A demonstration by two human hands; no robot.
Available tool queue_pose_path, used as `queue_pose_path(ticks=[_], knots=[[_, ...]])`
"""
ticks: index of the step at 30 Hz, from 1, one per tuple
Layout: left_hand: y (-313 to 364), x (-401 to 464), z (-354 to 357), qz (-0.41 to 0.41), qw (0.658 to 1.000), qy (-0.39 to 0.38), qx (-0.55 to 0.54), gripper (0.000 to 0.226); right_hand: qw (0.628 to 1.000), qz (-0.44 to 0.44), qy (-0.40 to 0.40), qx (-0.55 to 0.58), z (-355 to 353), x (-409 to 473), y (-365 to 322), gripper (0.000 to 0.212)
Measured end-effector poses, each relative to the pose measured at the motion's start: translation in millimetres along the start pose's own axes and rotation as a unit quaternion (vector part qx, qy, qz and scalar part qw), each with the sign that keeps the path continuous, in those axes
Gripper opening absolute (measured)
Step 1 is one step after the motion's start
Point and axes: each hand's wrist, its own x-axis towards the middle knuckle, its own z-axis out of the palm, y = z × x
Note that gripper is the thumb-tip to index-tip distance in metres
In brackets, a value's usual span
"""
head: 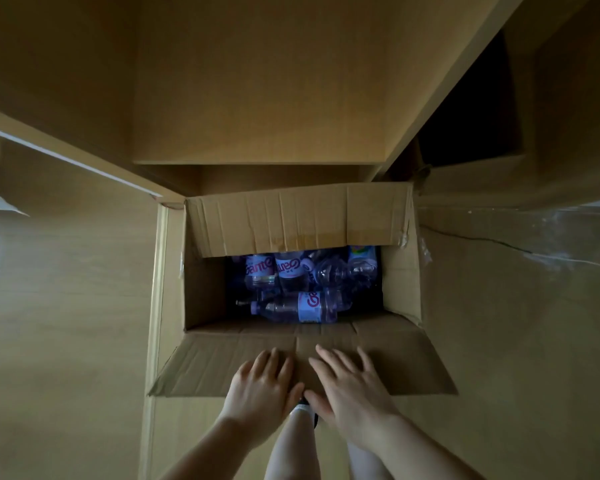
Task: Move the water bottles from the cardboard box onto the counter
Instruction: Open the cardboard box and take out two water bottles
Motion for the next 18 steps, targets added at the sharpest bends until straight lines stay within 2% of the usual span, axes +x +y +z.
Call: queue_pose_path(ticks=[3,7,9,11,12,13,15,16,17,18], knots=[[11,-3,13,-0.059,0.995,-0.054,-0.067,0.045,0.999,0.037,-0.01,0.036,27,-3,4,0.062],[13,10,47,-0.135,0.952,-0.261,-0.083,0.056,0.996,0.036,0.021,-0.079,19,28,10,0.069],[17,22,61,-0.178,0.928,-0.297,-0.138,0.063,0.99,0.017,0.054,-0.133,3,51,16,0.073],[22,41,69,-0.276,0.888,-0.27,-0.248,0.069,0.981,-0.01,0.068,-0.18,-11,72,24,0.075],[24,53,70,-0.356,0.844,-0.226,-0.333,0.071,0.977,-0.02,0.071,-0.201,-16,80,28,0.08],[26,65,69,-0.441,0.764,-0.159,-0.443,0.072,0.973,-0.022,0.072,-0.217,-19,86,31,0.088],[29,91,61,-0.553,0.532,-0.01,-0.641,0.071,0.971,-0.018,0.064,-0.231,-18,95,38,0.102],[30,101,57,-0.579,0.437,0.044,-0.687,0.066,0.97,-0.016,0.061,-0.234,-14,99,41,0.103],[28,112,54,-0.6,0.368,0.08,-0.706,0.056,0.971,-0.013,0.06,-0.233,-11,101,44,0.1],[23,120,55,-0.615,0.328,0.097,-0.71,0.041,0.972,-0.007,0.062,-0.225,-8,103,47,0.094]])
